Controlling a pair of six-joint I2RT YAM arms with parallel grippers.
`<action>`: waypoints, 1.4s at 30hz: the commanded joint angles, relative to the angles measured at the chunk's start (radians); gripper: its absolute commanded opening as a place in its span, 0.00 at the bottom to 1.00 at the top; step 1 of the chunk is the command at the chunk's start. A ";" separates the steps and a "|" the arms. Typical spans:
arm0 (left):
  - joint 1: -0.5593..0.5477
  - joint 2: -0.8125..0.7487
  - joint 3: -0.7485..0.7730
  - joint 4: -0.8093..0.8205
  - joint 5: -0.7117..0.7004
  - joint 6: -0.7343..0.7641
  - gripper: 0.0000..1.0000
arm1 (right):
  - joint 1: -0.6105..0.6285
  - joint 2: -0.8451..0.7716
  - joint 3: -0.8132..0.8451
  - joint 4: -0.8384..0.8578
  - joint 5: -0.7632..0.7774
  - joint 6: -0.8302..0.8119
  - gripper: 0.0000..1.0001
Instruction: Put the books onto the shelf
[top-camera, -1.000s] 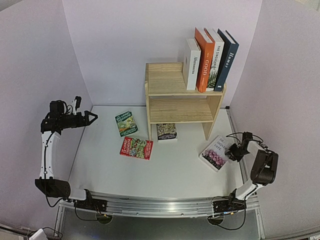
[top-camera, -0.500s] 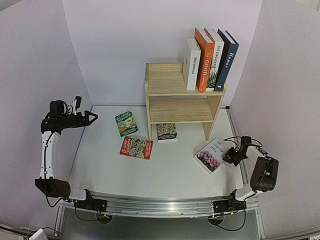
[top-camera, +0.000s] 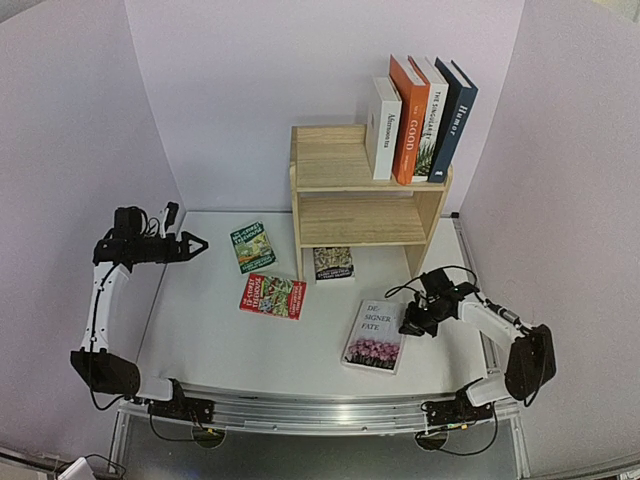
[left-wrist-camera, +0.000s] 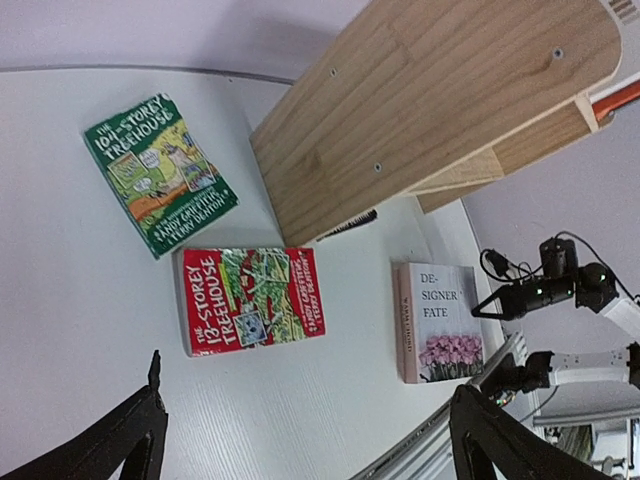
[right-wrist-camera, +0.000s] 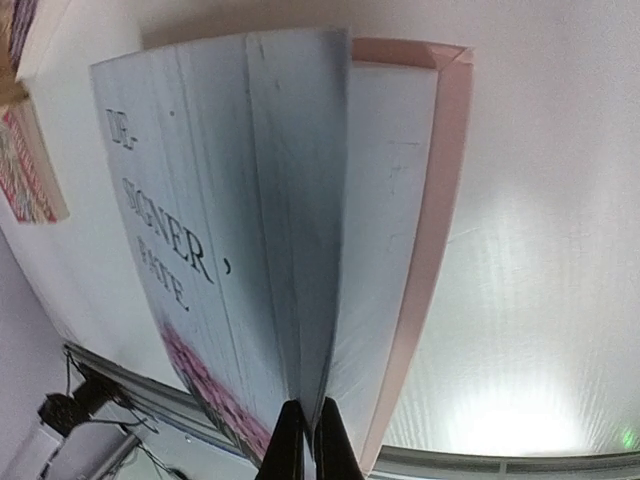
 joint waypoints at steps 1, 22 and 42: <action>-0.086 -0.003 -0.052 -0.001 0.038 0.100 0.99 | 0.176 0.002 0.161 -0.008 0.044 -0.010 0.00; -0.332 0.094 -0.214 -0.165 0.137 0.623 1.00 | 0.590 0.342 0.694 0.053 0.080 -0.338 0.00; -0.420 0.288 -0.066 -0.317 0.220 1.223 1.00 | 0.642 0.493 1.001 0.072 -0.121 -0.574 0.00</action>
